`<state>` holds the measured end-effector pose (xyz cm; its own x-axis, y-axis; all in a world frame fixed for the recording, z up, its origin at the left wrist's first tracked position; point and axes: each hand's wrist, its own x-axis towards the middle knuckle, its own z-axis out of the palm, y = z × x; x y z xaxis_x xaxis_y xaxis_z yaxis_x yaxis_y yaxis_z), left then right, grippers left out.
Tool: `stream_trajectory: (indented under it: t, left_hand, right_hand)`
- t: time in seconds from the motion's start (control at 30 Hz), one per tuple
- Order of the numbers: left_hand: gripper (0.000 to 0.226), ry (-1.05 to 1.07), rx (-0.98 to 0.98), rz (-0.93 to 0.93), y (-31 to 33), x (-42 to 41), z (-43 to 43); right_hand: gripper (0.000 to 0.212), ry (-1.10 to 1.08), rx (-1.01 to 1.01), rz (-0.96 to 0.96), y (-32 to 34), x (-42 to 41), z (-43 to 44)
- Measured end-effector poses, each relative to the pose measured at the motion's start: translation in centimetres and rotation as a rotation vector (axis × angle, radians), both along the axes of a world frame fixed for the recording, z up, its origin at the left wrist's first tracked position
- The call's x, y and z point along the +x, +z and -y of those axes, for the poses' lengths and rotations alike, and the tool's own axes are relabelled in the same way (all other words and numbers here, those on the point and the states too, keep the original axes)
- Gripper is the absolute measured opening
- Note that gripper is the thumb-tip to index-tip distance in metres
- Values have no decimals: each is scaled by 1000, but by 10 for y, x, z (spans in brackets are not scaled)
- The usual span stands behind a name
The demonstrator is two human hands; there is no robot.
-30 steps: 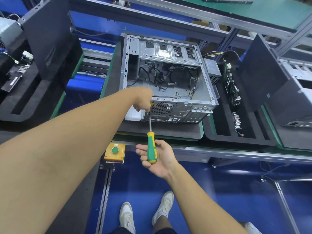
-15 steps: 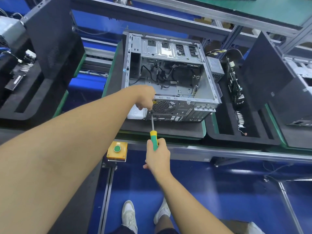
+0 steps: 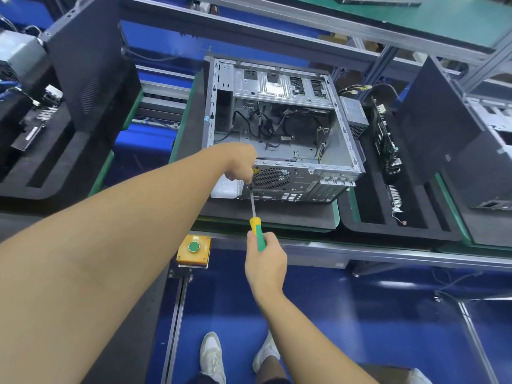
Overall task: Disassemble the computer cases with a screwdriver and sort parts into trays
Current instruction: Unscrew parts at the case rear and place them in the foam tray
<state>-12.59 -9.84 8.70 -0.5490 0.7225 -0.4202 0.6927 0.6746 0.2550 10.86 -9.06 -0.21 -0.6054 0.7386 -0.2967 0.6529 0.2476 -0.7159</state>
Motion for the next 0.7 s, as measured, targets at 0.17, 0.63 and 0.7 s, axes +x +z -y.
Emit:
stream_trajectory:
  t: [0.17, 0.63, 0.7]
  left_hand:
    - [37, -3, 1, 1, 0, 0, 0]
    - [39, -8, 7, -1, -2, -1, -2]
    - [37, -9, 9, -6, -2, -1, -1]
  right_hand:
    - [33, -168, -637, -177, 3, -10, -2]
    - [29, 6, 51, -63, -2, -1, -2]
    - [24, -85, -321, -148, 0, -5, -4]
